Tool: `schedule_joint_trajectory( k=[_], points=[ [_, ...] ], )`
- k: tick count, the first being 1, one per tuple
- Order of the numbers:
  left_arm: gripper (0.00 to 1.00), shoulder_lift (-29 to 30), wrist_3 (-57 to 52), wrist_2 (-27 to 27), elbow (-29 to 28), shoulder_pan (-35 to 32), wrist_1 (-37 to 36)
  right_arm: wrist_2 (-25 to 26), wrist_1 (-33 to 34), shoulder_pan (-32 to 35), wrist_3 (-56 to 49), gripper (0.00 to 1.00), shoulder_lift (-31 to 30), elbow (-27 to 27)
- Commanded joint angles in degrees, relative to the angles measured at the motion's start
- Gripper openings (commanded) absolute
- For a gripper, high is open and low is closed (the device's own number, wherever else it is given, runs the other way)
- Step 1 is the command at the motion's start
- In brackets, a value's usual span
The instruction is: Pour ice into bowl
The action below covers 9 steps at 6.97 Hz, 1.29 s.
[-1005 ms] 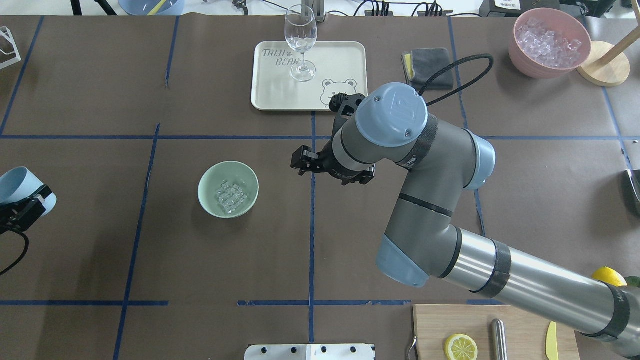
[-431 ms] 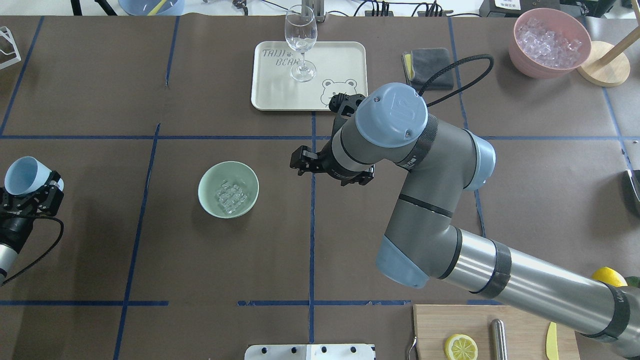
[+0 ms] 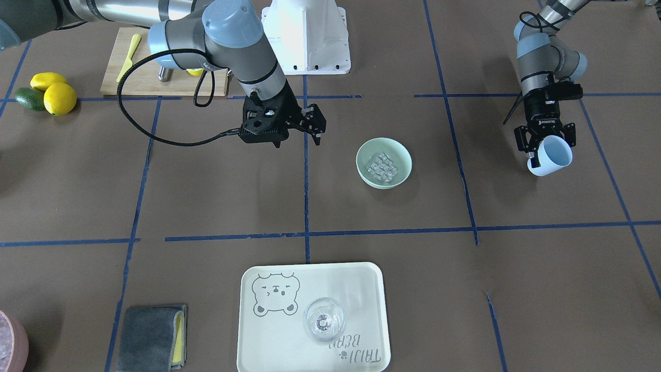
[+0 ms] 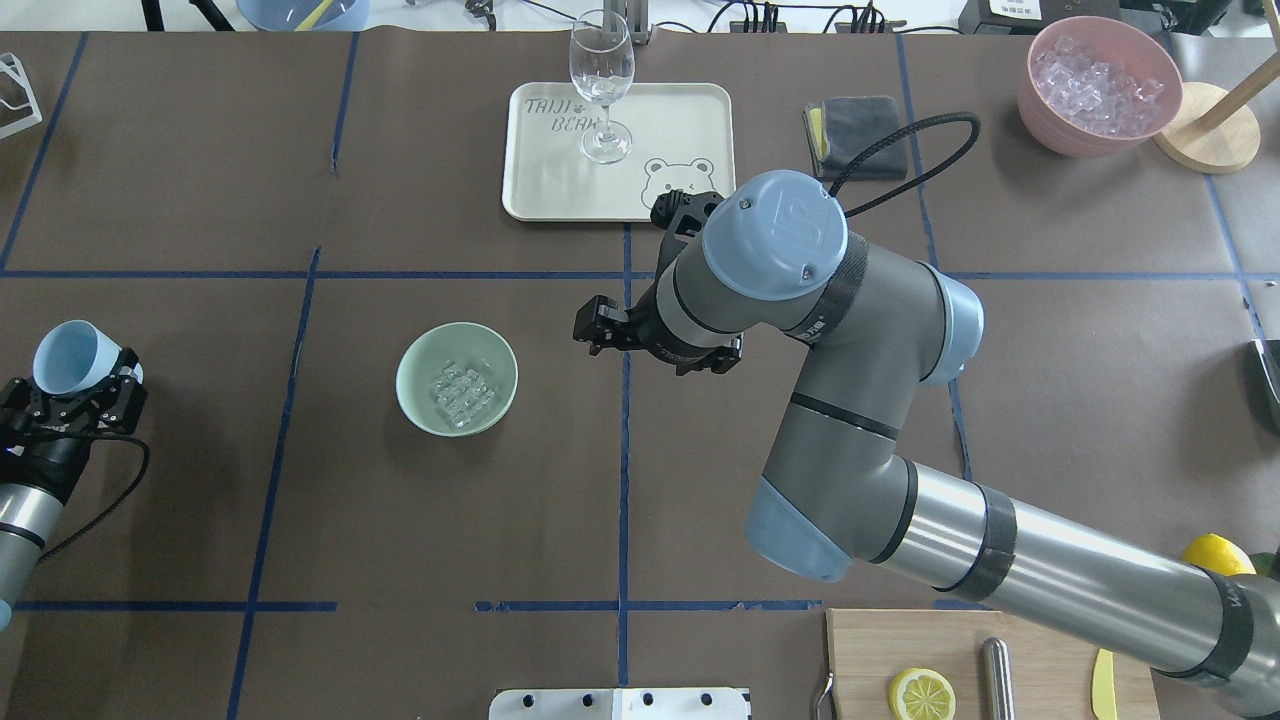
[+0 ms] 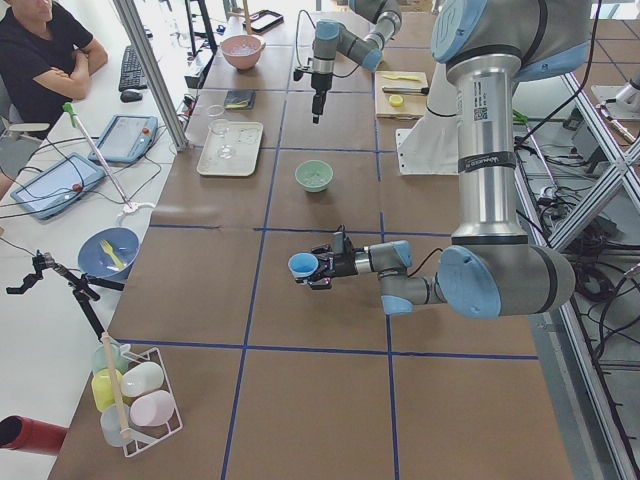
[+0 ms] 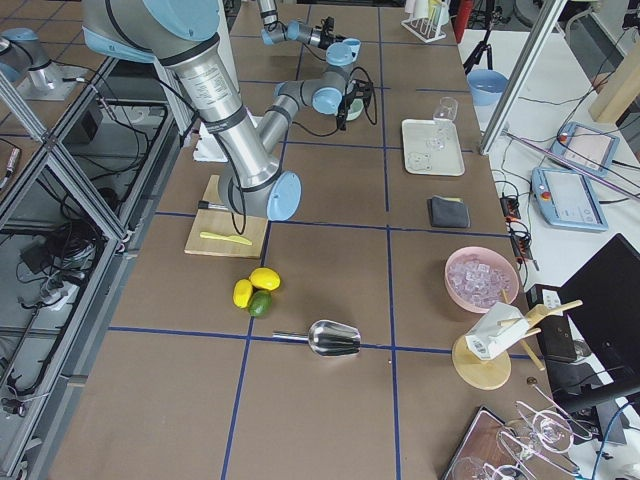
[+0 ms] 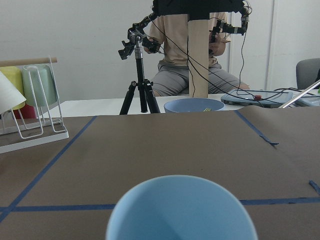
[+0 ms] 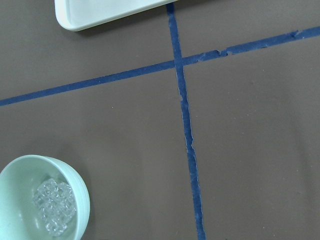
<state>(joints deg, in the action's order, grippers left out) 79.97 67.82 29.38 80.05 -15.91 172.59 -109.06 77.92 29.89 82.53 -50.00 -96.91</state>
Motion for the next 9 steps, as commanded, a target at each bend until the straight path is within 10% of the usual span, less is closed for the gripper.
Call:
schedule_joint_trajectory(
  k=[1,2,9],
  points=[
    [0.1,0.1,-3.6,0.6,0.2,-0.1,0.6,3.7,0.5,-2.4,0.0,1.0,2.8,2.1],
    [0.99,0.1,-4.1,0.5,-0.1,-0.1,0.4,3.8,0.5,-2.9,0.1,1.0,4.4,4.6],
    [1.0,-8.1,-8.6,7.4,11.7,-0.8,0.8,10.9,0.0,-6.7,-0.6,1.0,17.9,23.9]
  ],
)
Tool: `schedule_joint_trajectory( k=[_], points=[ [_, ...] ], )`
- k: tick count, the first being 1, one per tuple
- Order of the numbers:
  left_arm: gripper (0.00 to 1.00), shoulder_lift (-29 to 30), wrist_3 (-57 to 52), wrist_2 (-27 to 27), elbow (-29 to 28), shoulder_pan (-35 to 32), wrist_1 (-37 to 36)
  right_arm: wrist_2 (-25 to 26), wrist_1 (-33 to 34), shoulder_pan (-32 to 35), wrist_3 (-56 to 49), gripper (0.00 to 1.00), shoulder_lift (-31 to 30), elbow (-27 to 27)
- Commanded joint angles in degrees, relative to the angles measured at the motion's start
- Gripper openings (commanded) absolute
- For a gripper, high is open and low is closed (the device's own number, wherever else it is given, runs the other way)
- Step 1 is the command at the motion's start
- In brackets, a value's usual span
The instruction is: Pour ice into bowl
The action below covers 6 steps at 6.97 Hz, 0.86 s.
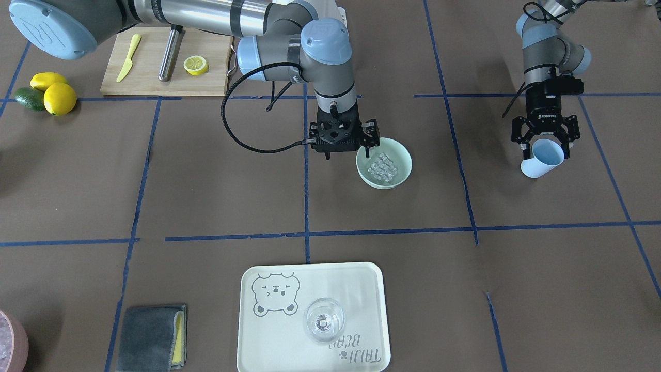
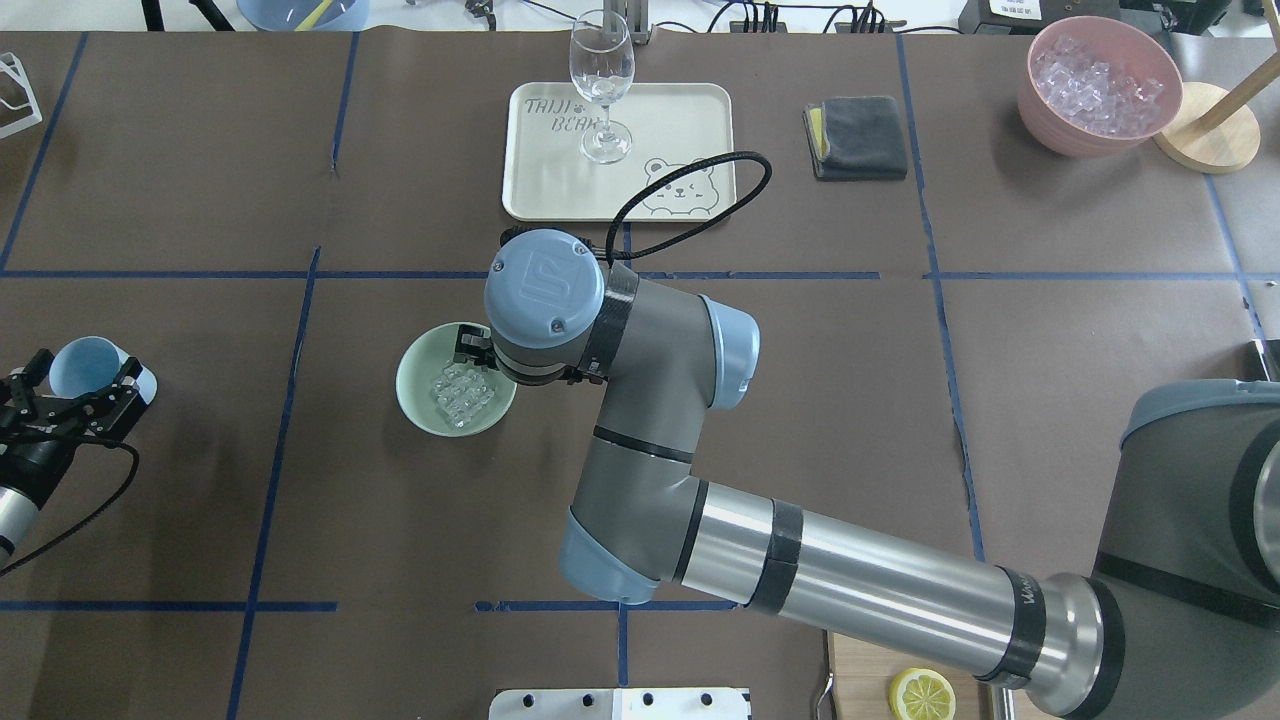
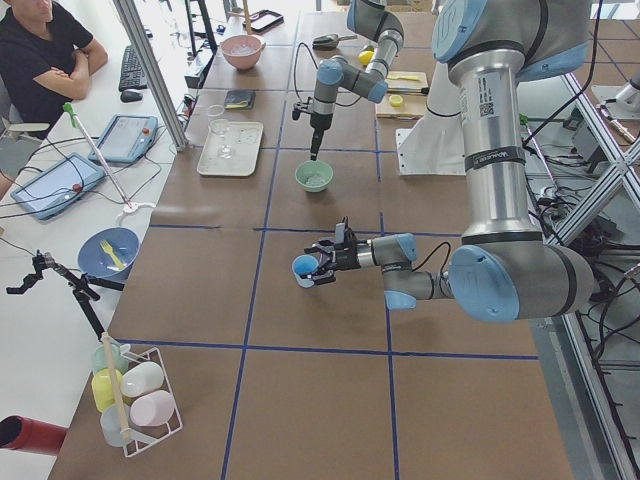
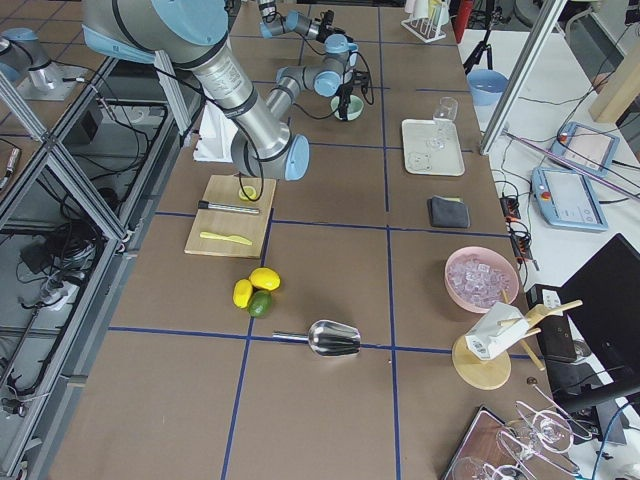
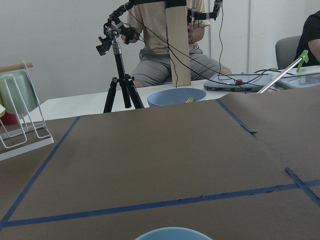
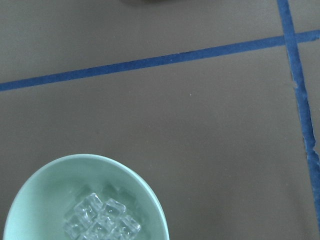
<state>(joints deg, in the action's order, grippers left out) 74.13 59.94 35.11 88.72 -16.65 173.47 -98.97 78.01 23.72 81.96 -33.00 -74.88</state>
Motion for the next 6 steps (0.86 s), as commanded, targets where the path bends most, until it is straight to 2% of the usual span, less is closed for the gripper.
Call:
schedule_joint_trajectory(
  k=[1,2,3,4,6],
  points=[
    [1.0,-3.5,-1.9,1.8,4.0,-0.3,0.0,1.3,-1.1,-0.8,0.0,0.98,1.8,3.5],
    [1.0,-3.6,-2.0,1.9,4.2,-0.7,-0.1,1.4,-4.2,-1.2,0.0,0.93,1.8,6.1],
    [1.0,-3.6,-2.5,2.1,4.4,-1.3,-0.1,1.4,-4.4,-1.2,0.3,0.63,1.9,6.3],
    [1.0,-3.6,-4.8,4.2,6.1,-2.8,-0.1,1.5,-4.5,-2.1,-0.4,0.02,1.6,6.3],
    [1.0,-3.6,-7.4,6.4,7.0,-5.6,-0.1,1.4,-4.6,-2.1,-2.2,0.0,1.7,6.1]
  ],
)
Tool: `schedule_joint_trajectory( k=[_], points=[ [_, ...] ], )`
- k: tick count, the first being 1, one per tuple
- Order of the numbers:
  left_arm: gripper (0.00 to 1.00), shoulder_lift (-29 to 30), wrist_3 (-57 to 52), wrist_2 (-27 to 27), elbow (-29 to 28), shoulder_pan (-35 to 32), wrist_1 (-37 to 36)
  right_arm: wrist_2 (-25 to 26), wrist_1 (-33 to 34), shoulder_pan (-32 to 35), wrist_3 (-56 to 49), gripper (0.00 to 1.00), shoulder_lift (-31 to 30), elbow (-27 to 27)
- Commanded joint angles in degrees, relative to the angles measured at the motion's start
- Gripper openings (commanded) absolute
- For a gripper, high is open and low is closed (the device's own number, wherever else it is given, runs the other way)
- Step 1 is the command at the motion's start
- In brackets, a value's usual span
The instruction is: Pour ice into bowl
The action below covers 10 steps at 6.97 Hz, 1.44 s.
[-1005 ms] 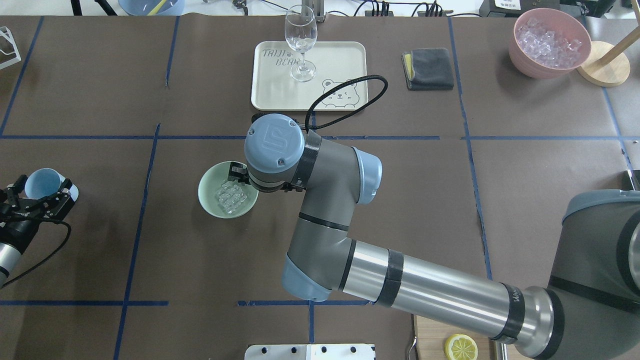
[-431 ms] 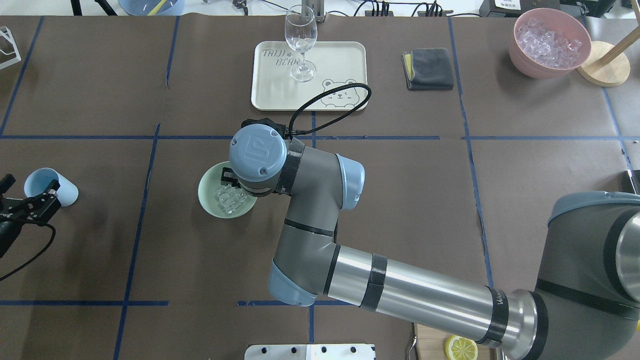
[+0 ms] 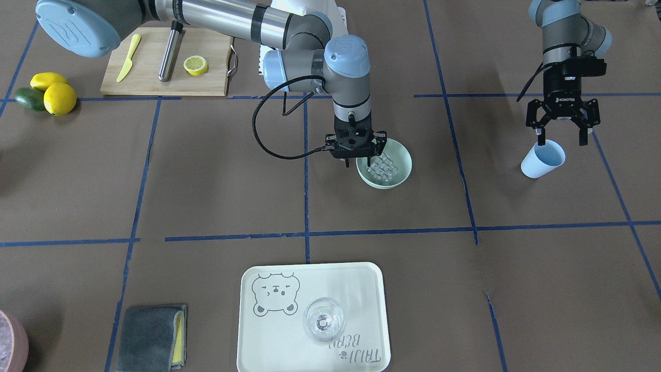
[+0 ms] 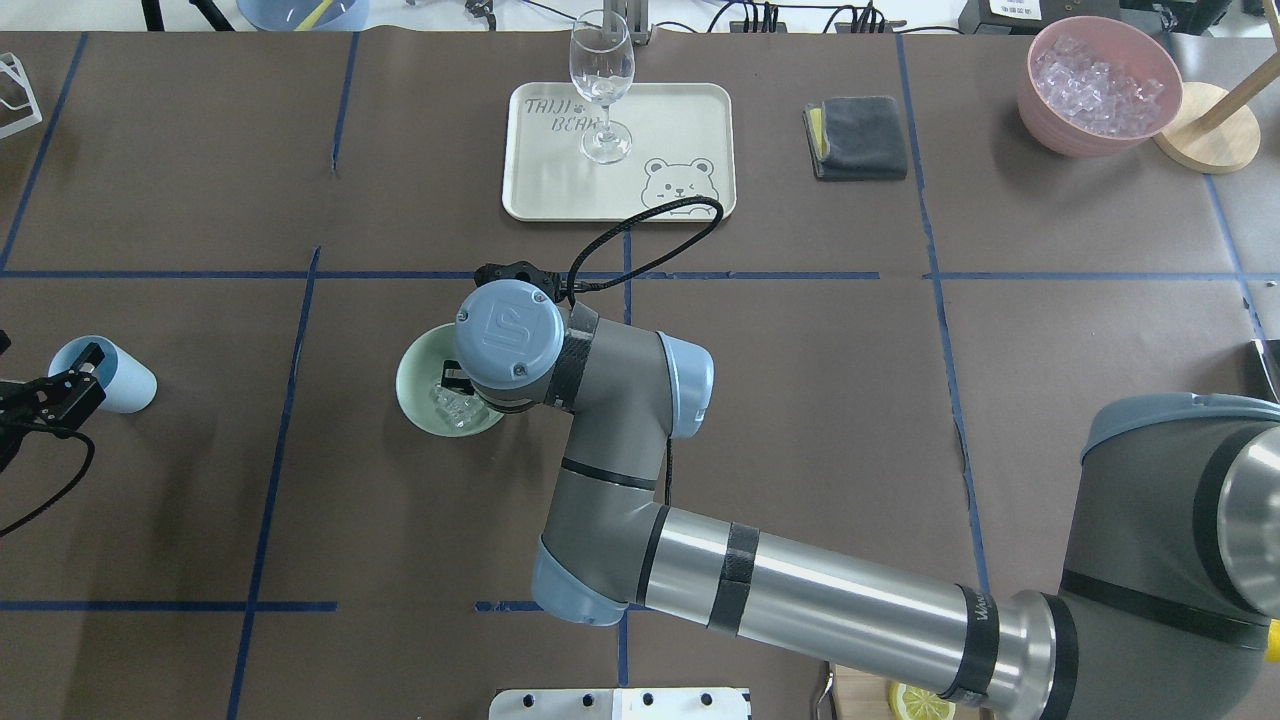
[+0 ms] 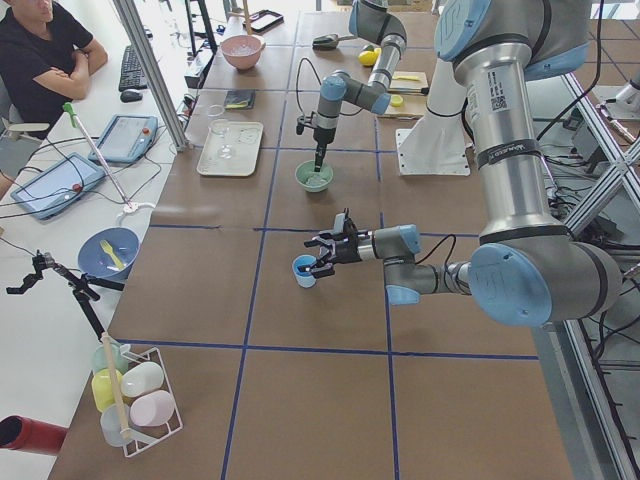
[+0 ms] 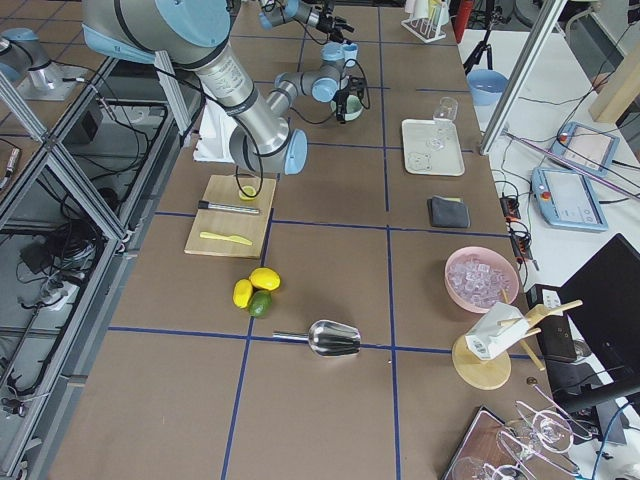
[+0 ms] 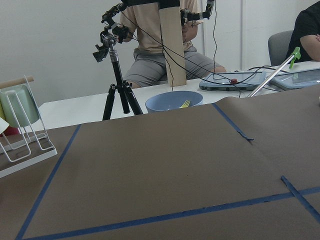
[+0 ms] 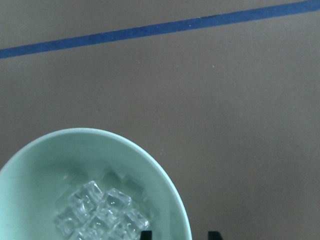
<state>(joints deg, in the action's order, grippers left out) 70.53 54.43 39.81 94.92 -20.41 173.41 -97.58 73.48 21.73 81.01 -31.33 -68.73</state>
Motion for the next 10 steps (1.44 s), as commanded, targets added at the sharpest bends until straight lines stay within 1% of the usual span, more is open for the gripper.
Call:
schedule_joint_trajectory(
  k=[1,2,3,4,5,6,7,8,9,10],
  points=[
    [1.0,0.0,-3.9,4.2,2.1,-3.7,-0.2,-0.1,-0.1,0.1,-1.2,0.0,0.0,-0.3],
    [1.0,0.0,-6.2,9.7,3.6,-6.8,-0.8,-0.4,-0.1,0.3,-1.0,0.0,0.0,-2.1],
    [1.0,0.0,-12.1,16.5,4.1,-12.1,-0.9,-0.9,0.5,1.2,-0.9,0.0,-0.4,-5.1],
    [1.0,0.1,-18.1,24.9,4.5,-18.7,-2.4,-3.9,0.9,2.7,-0.7,0.0,-2.1,-8.8],
    [1.0,0.6,-21.1,34.0,7.3,-24.8,-10.0,-4.4,1.1,3.8,-0.7,0.0,-6.9,-15.6],
    [1.0,1.4,-21.6,42.7,11.1,-30.2,-20.8,-5.2,3.1,5.2,-1.1,0.0,-13.3,-24.6],
    [1.0,3.3,-22.3,47.9,11.5,-32.8,-26.0,-5.4,3.5,6.6,-1.3,0.0,-19.7,-32.3],
    [1.0,3.4,-23.4,50.5,10.9,-33.4,-27.3,-7.2,3.4,8.7,-2.2,0.0,-22.6,-35.4],
    [1.0,4.9,-30.4,57.4,12.0,-38.4,-36.9,-9.5,3.4,11.9,-4.6,0.0,-25.8,-38.0],
    [1.0,11.2,-41.5,62.5,12.0,-45.8,-47.8,-12.2,3.3,14.8,-8.6,0.0,-30.5,-40.8]
  ],
)
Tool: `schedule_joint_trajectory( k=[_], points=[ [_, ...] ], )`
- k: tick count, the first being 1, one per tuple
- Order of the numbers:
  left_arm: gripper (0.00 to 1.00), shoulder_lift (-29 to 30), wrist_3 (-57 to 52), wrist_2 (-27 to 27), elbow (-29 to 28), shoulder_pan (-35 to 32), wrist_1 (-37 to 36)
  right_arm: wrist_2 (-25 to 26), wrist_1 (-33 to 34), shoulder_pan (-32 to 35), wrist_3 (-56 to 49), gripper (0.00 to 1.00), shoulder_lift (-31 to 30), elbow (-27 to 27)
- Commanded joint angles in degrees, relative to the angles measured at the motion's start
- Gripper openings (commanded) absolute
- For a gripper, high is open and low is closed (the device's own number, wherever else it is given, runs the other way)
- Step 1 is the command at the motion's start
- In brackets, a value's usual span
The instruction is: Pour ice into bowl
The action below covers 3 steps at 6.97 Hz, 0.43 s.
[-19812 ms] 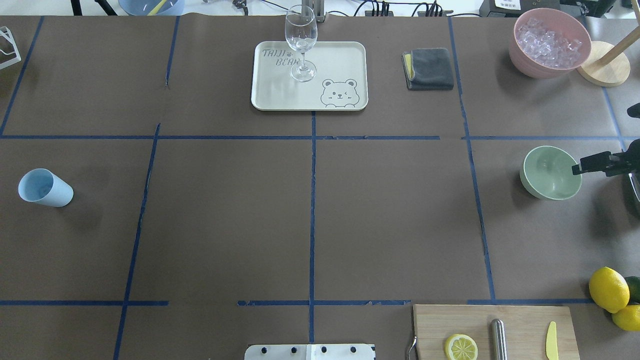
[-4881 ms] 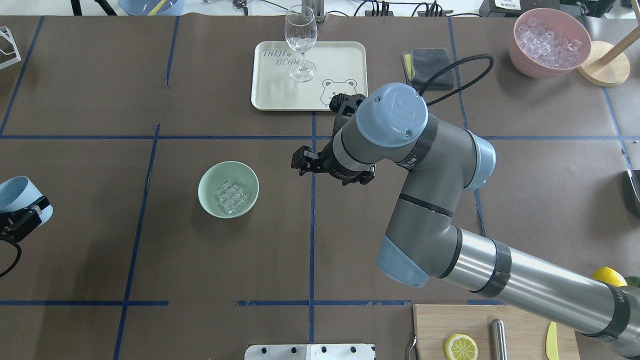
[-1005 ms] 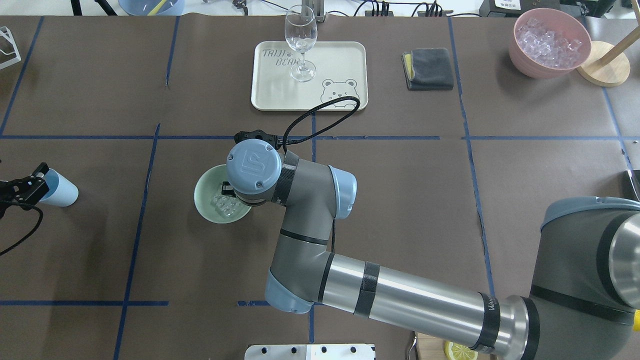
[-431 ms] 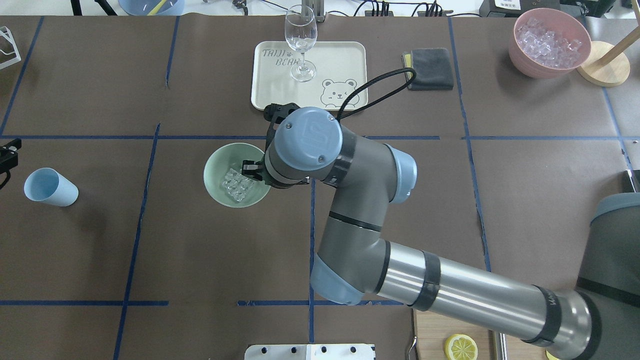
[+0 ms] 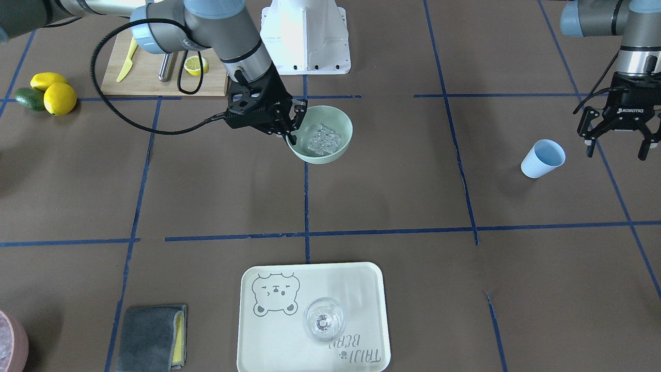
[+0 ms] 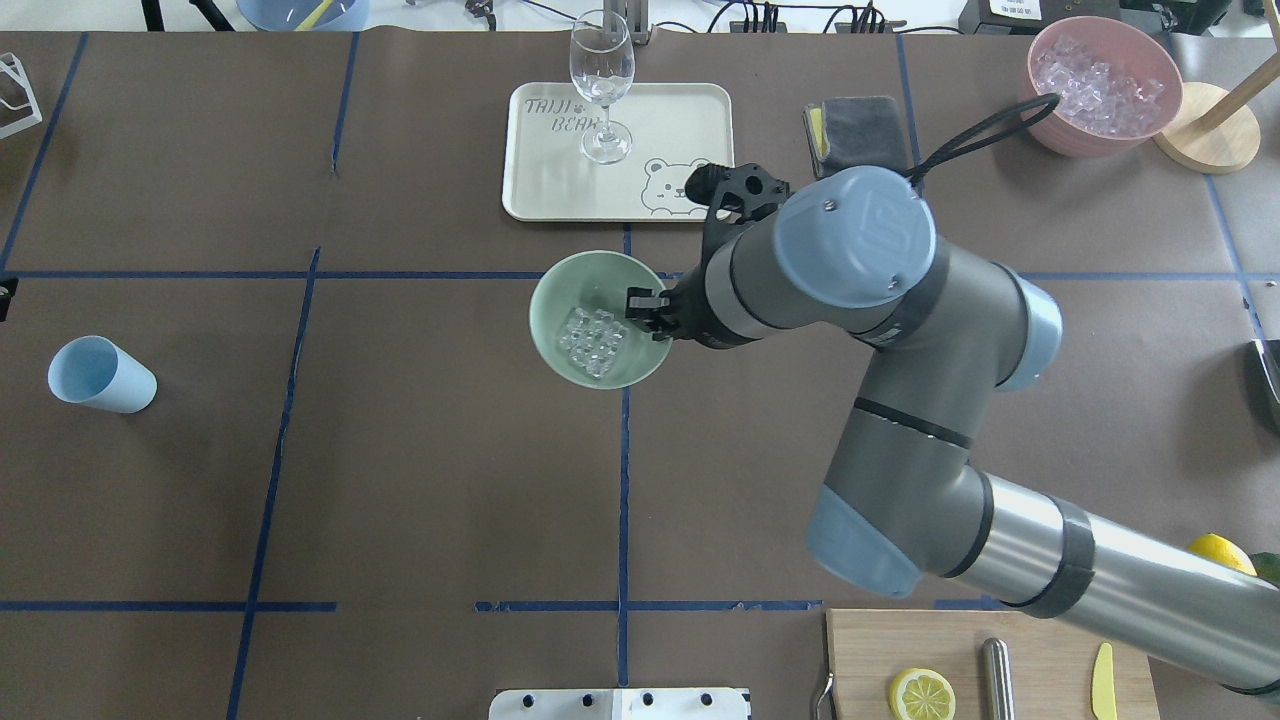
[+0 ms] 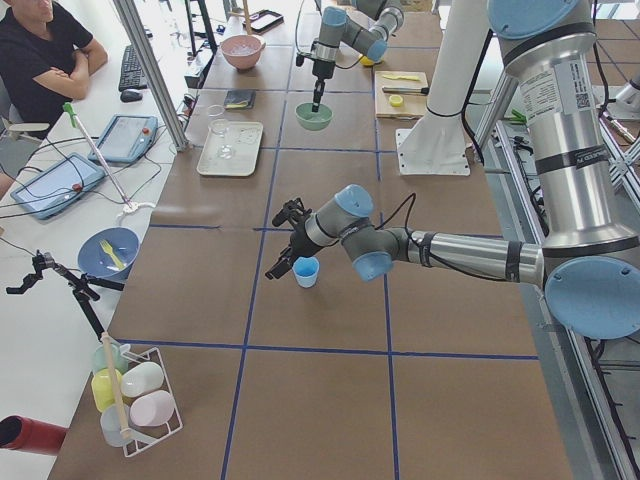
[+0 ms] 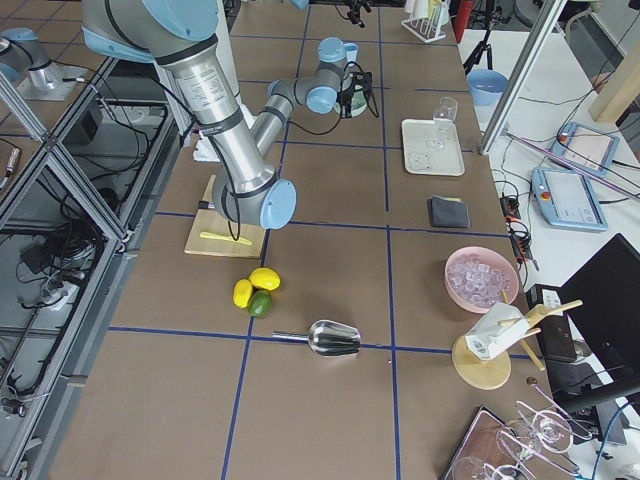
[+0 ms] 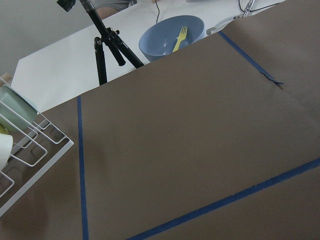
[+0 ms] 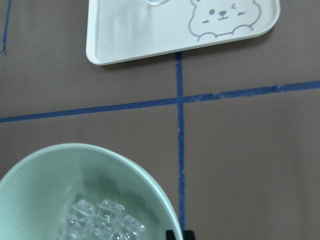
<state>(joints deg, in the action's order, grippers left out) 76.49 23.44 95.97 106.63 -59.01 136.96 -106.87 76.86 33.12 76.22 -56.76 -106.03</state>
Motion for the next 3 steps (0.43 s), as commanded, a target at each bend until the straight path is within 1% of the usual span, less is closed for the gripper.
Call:
schedule_joint_trajectory(
  k=[1,2,3],
  points=[
    [1.0,11.3,-16.4,8.9,0.3,-11.4,-26.0,-6.0,-0.6,7.0,-8.5,0.0,-11.3,-6.1],
    [1.0,13.7,-16.7,9.3,1.0,-14.0,-32.6,-7.2,-0.9,9.9,-12.5,0.0,-17.6,-8.2],
    [1.0,13.8,-16.7,13.5,0.6,-14.5,-33.2,-8.3,-5.0,12.1,-15.5,0.0,-24.5,-8.7]
  ],
)
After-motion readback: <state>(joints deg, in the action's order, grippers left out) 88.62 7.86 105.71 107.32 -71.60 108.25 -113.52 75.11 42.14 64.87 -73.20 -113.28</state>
